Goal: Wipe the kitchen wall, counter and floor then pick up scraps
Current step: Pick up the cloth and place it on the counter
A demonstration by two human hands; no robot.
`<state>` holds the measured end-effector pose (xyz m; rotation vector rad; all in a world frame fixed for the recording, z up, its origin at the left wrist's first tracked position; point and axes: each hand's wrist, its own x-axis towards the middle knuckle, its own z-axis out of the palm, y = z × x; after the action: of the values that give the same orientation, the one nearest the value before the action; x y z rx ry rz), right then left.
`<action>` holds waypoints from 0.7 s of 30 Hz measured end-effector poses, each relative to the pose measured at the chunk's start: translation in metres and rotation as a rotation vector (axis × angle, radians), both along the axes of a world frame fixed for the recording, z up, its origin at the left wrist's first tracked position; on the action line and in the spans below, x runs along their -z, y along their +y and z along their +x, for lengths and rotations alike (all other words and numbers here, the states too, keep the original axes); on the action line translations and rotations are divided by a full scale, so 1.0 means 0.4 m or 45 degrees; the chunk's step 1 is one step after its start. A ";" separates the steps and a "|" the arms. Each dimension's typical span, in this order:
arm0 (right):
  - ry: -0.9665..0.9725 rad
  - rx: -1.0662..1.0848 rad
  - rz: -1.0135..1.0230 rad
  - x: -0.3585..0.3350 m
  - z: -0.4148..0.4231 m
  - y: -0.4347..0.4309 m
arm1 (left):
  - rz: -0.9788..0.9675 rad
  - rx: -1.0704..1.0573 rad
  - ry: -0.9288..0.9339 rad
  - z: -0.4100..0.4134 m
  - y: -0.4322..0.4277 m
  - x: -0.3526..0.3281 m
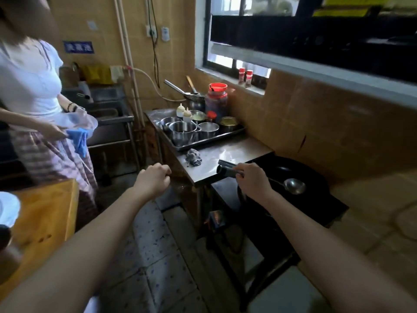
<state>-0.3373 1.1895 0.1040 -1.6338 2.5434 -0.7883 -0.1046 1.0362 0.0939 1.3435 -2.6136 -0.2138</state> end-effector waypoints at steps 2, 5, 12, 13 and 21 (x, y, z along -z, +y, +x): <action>-0.028 -0.038 0.009 0.015 0.021 -0.072 | -0.002 -0.006 -0.005 0.020 -0.048 0.010; -0.038 -0.059 0.059 0.048 0.044 -0.161 | 0.027 -0.026 -0.035 0.045 -0.110 0.039; -0.075 -0.203 0.142 0.097 0.046 -0.363 | 0.110 -0.094 -0.108 0.052 -0.253 0.116; -0.072 -0.219 0.130 0.098 0.040 -0.399 | 0.114 -0.108 -0.103 0.045 -0.279 0.124; -0.093 -0.282 0.099 0.138 -0.061 -0.672 | 0.152 -0.247 -0.068 -0.037 -0.499 0.161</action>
<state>-0.3617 0.9209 0.0488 -1.7855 2.2637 -0.7060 -0.1193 0.8365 0.0296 1.6531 -2.5259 -0.3125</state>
